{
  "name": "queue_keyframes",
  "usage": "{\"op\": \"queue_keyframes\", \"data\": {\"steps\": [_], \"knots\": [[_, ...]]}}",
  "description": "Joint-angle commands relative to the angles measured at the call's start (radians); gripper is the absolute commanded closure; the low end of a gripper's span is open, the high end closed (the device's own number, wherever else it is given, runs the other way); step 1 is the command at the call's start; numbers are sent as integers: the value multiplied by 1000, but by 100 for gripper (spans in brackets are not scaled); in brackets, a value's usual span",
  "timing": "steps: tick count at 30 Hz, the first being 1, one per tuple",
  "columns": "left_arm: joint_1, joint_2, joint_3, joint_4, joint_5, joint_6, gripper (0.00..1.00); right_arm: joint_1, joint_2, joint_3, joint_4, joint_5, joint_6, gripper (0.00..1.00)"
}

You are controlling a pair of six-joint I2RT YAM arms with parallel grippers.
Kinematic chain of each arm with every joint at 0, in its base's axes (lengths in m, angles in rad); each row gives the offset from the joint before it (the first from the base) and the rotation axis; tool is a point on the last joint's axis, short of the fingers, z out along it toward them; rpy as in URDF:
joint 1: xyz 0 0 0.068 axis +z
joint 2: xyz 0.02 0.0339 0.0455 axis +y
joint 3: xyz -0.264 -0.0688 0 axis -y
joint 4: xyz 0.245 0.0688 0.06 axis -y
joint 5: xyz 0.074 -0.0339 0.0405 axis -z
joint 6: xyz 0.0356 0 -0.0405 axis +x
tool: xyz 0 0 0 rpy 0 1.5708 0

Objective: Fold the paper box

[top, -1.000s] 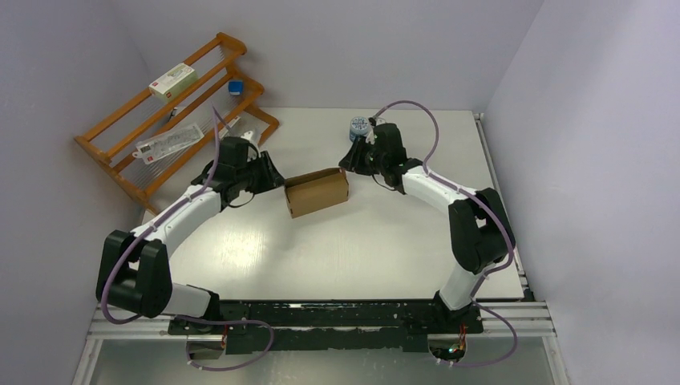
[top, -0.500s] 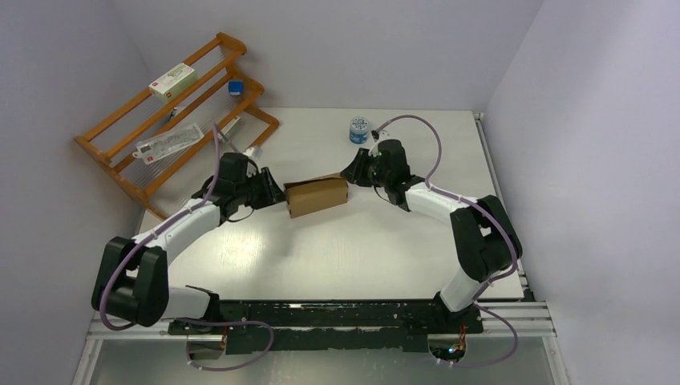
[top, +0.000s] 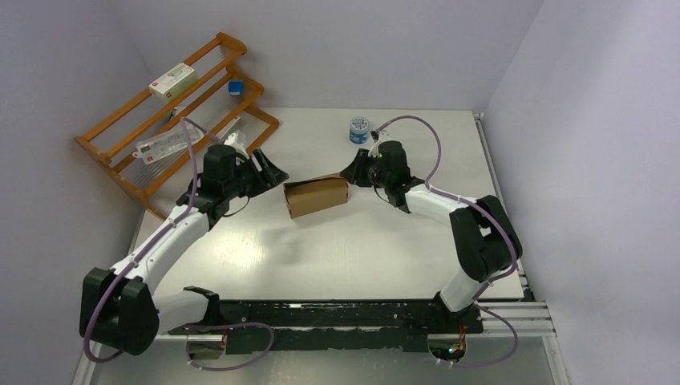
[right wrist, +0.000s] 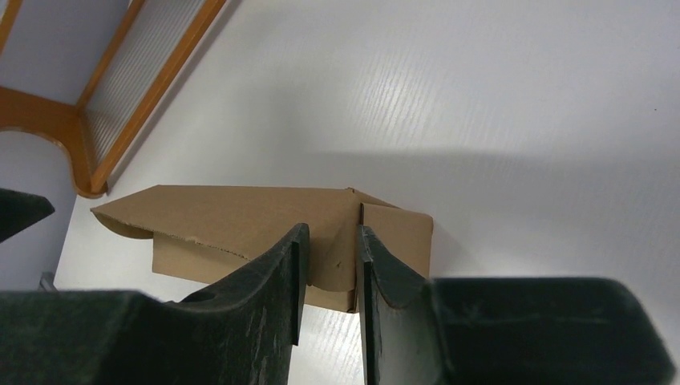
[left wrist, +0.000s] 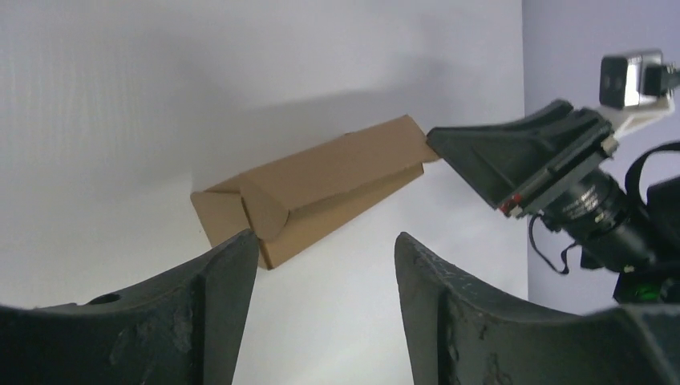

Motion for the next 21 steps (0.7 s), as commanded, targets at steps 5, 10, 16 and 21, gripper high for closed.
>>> {"op": "queue_keyframes", "data": {"steps": [5, 10, 16, 21], "knots": [[14, 123, 27, 31, -50, -169, 35, 8, -12, -34, -33, 13, -52, 69], [24, 167, -25, 114, -11, -246, 38, 10, -20, -41, -35, 16, -64, 69], [28, 183, -53, 182, 32, -286, 41, 9, -24, -48, -34, 15, -69, 69], [32, 180, -71, 191, 45, -296, 45, 9, -23, -52, -32, 11, -68, 70]]}}
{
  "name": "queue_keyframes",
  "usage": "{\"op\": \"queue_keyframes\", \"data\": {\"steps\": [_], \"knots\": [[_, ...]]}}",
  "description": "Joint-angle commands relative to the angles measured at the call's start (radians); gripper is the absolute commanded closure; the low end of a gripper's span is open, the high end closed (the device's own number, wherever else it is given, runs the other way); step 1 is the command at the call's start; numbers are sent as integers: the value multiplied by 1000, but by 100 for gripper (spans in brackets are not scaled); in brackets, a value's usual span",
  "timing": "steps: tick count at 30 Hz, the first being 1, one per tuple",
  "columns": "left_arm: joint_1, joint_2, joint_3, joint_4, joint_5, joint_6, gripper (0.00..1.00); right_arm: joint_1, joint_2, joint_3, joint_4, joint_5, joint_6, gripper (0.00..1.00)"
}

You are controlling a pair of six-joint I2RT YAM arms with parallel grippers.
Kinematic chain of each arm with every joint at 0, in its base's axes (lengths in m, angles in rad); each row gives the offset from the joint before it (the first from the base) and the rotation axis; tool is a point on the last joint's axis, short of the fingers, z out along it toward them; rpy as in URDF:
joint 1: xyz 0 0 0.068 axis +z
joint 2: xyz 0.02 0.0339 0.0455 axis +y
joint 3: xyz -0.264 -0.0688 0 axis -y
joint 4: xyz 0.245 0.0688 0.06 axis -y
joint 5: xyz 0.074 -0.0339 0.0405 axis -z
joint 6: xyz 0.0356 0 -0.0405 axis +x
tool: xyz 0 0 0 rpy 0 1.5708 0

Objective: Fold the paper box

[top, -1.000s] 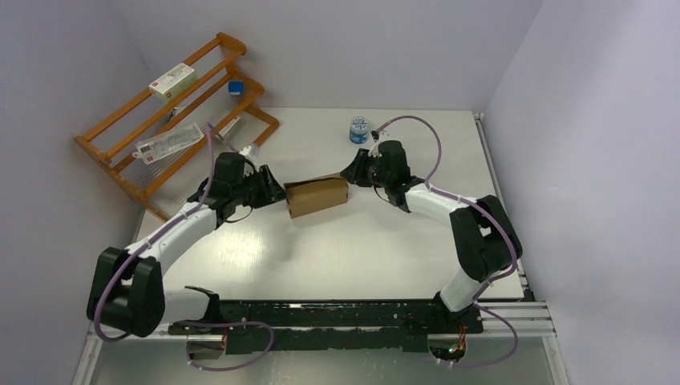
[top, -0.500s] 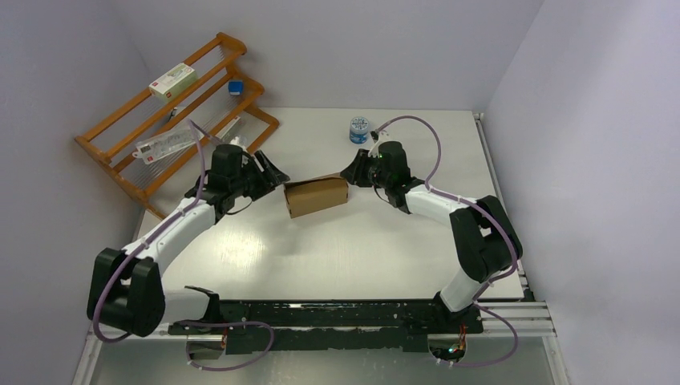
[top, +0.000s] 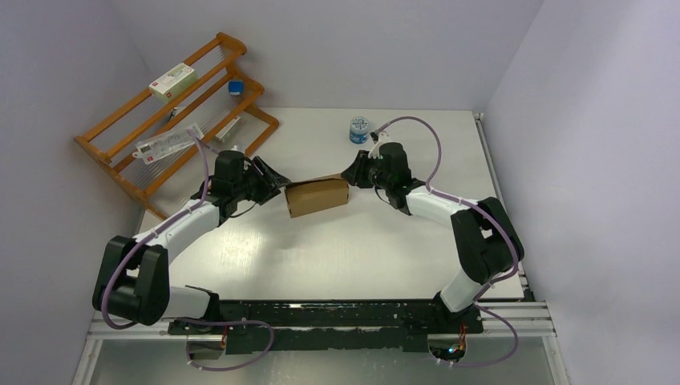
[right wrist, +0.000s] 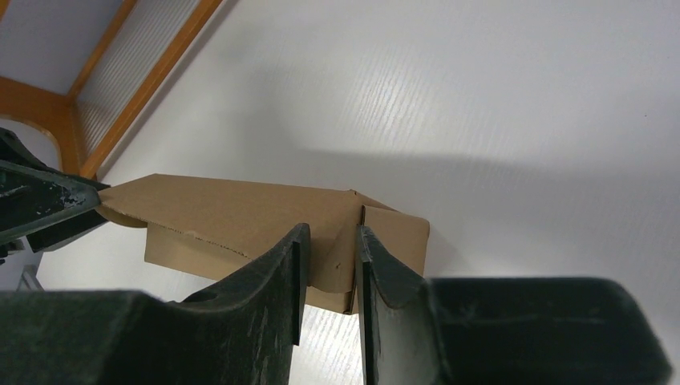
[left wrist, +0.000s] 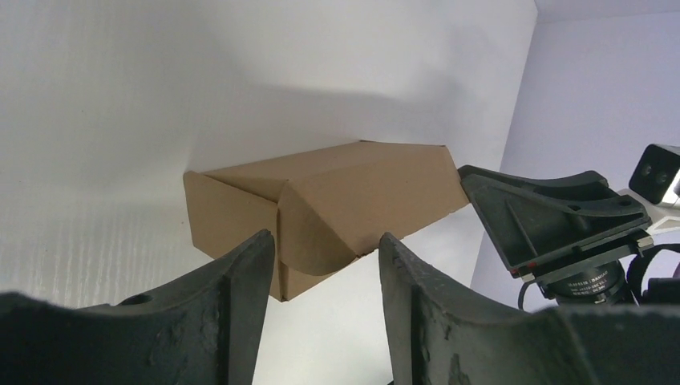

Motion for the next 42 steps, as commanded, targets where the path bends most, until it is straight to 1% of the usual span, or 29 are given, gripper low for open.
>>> {"op": "queue_keyframes", "data": {"steps": [1, 7, 11, 17, 22, 25, 30, 33, 39, 42], "knots": [[11, 4, -26, 55, 46, -30, 46, 7, -7, -33, -45, 10, -27, 70], [11, 6, -88, 86, 72, -37, 55, 9, -9, -44, -39, 11, -23, 70], [11, -4, -113, 67, 81, -14, 58, 9, -15, -55, -34, 13, -19, 70], [11, -38, -127, -8, 50, 60, 59, 9, -10, -59, -32, 5, -9, 70], [11, -90, -112, -126, -29, 148, 59, 9, -21, -56, -40, 7, -11, 70], [11, -108, -112, -155, -65, 184, 58, 9, -19, -51, -42, 1, -14, 70], [11, -76, -117, -127, -37, 190, 57, 9, -1, -55, -35, -31, -7, 70], [12, -81, -102, -111, -12, 188, 54, 9, -8, -55, -47, -35, -12, 70], [15, -160, -70, -98, -17, 154, 40, 4, -33, -43, -62, -31, -17, 68], [19, -187, -71, -72, -35, 113, 35, 0, -21, -36, -60, -44, -11, 68]]}}
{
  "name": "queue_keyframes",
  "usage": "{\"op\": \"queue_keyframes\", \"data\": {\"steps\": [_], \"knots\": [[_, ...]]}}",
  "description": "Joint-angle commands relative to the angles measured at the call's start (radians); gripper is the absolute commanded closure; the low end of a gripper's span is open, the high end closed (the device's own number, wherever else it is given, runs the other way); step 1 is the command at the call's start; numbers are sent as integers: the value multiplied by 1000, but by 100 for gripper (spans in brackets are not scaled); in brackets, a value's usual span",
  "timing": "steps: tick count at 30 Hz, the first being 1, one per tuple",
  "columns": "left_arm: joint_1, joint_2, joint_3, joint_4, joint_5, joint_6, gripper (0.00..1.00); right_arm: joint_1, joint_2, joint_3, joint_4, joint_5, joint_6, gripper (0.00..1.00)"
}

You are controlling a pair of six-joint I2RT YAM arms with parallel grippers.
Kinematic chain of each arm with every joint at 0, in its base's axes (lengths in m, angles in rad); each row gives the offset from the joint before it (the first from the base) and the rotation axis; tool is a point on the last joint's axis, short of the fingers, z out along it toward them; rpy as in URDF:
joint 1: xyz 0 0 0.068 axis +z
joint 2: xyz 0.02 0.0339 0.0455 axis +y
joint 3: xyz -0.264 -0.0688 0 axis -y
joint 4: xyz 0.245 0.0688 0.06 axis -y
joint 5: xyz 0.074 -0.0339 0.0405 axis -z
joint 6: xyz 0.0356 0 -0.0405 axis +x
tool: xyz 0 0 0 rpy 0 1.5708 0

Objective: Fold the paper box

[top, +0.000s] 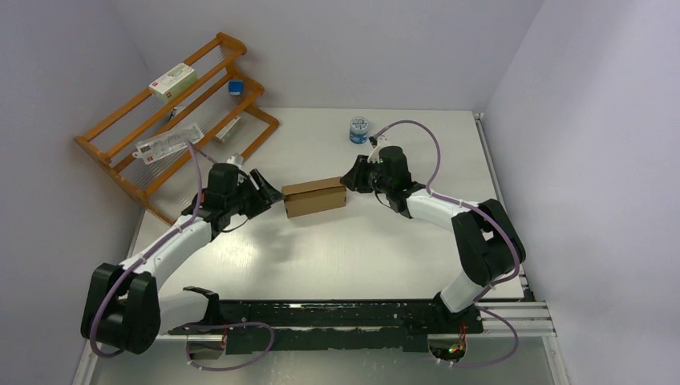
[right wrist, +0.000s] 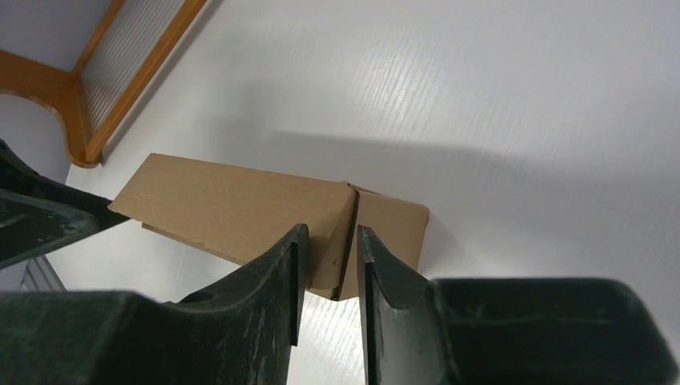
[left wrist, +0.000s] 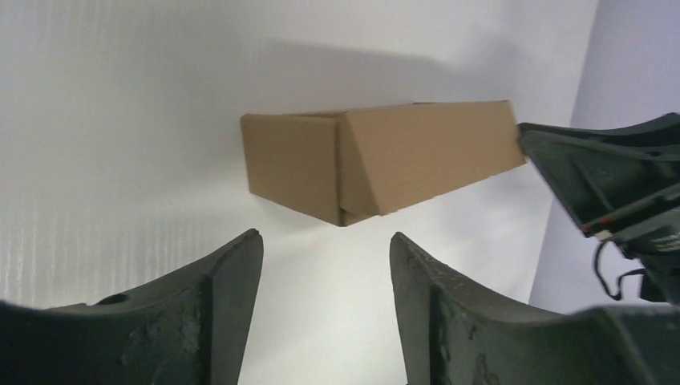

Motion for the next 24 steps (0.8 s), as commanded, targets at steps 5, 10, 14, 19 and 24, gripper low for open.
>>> {"op": "queue_keyframes", "data": {"steps": [5, 10, 14, 19, 24], "knots": [[24, -10, 20, 139, -8, -112, 32, -6, 12, 0, -42, -40, 1, 67], [24, 92, 33, 183, 53, -114, 36, -6, 15, -7, -38, -43, 2, 67], [24, 138, 3, 227, 102, -113, 44, -7, 16, -27, -29, -54, 7, 67], [25, 152, -59, 274, 124, -87, 52, -14, 27, -74, 10, -86, 25, 69], [24, 157, -104, 302, 140, -50, 56, -36, 41, -121, 56, -136, 36, 71]]}}
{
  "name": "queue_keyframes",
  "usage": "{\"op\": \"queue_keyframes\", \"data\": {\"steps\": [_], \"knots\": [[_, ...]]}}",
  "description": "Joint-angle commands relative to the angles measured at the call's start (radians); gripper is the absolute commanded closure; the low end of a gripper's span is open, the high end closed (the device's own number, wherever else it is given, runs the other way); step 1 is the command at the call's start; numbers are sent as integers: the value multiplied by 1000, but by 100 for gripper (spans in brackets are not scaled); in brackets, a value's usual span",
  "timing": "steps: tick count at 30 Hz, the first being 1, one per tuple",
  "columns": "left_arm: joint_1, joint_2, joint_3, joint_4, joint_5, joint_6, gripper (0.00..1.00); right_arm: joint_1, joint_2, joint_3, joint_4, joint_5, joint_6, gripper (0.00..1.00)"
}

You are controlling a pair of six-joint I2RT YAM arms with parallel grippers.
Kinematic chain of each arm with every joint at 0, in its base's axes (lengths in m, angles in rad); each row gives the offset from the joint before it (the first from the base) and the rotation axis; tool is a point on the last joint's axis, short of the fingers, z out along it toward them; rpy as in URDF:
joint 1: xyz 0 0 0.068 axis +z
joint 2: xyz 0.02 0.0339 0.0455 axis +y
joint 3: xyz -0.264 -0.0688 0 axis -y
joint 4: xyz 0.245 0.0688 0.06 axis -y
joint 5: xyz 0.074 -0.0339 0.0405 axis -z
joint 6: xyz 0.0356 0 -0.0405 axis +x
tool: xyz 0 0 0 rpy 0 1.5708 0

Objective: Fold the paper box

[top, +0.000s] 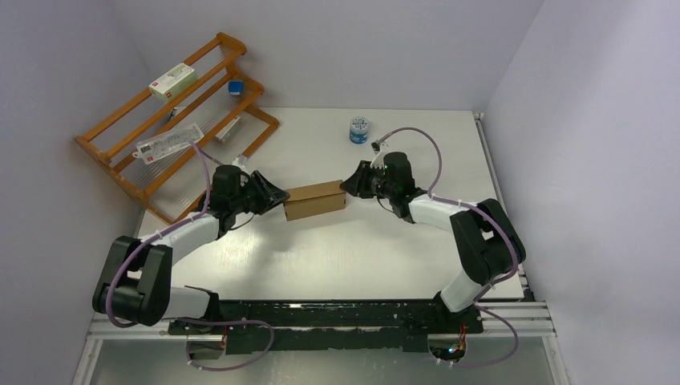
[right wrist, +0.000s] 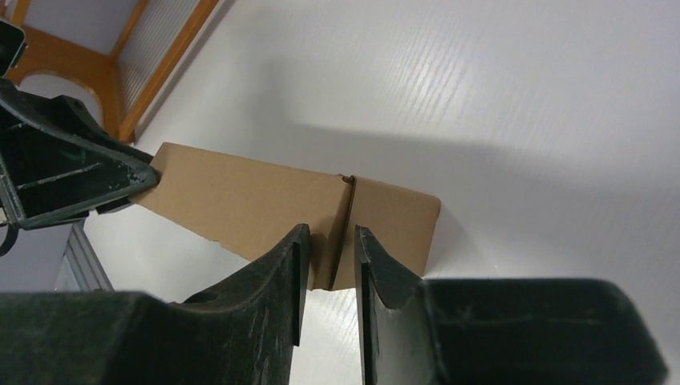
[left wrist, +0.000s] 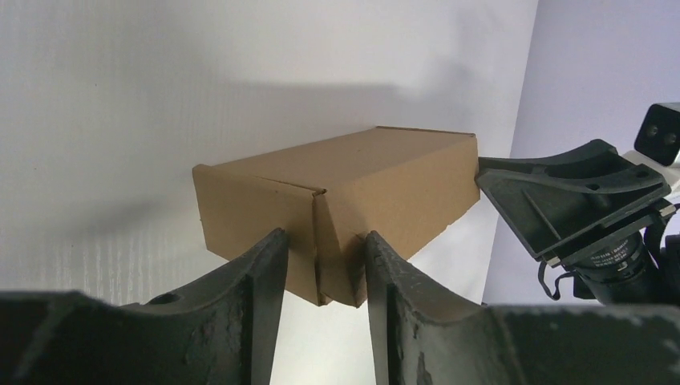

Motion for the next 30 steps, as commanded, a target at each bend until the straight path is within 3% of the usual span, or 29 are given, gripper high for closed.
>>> {"op": "queue_keyframes", "data": {"steps": [1, 15, 23, 30], "knots": [[6, 18, -56, 21, 36, 61, 57, -17, 37, -65, -13, -51, 1, 71], [7, 34, -171, 31, -21, 167, 63, -62, 106, -168, 119, -137, -2, 78], [6, 67, -214, 69, -40, 197, 81, -62, 143, -213, 162, -148, 9, 81], [-4, 117, -237, 159, 21, 197, 86, -61, 115, -191, 136, -168, 6, 82]]}}
